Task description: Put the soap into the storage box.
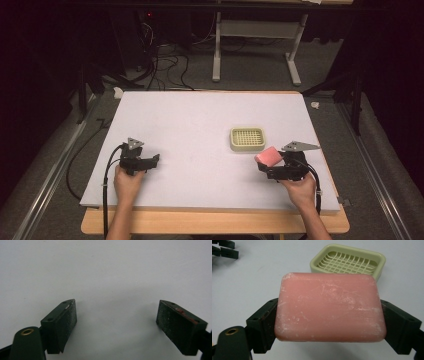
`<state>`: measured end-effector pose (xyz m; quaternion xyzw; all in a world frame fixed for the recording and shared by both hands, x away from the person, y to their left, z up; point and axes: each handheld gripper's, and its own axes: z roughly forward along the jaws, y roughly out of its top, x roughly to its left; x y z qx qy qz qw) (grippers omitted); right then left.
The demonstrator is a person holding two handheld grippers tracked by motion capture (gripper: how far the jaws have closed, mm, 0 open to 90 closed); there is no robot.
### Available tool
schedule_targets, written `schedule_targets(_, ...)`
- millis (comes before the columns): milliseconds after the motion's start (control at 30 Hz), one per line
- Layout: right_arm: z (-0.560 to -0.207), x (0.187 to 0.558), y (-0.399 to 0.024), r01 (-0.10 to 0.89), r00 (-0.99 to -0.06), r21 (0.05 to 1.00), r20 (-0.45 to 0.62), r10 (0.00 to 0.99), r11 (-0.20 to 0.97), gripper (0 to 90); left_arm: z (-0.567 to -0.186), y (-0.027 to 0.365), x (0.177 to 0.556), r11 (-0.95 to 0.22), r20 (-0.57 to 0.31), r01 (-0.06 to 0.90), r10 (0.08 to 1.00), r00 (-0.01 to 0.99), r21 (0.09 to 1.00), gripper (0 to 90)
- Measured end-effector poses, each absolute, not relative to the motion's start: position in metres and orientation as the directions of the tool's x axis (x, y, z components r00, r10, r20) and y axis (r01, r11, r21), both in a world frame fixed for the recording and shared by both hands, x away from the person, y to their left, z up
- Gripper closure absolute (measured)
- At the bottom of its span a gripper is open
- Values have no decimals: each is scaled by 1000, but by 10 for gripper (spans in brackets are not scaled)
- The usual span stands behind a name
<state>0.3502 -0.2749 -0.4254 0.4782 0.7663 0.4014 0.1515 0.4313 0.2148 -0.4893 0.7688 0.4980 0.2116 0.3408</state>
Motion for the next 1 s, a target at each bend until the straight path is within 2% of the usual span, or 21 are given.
schedule_targets(1000, -402, 384, -259, 629, -482, 755, 188, 856, 188, 137, -489, 215, 431, -274, -11, 621, 910, 415, 734, 173)
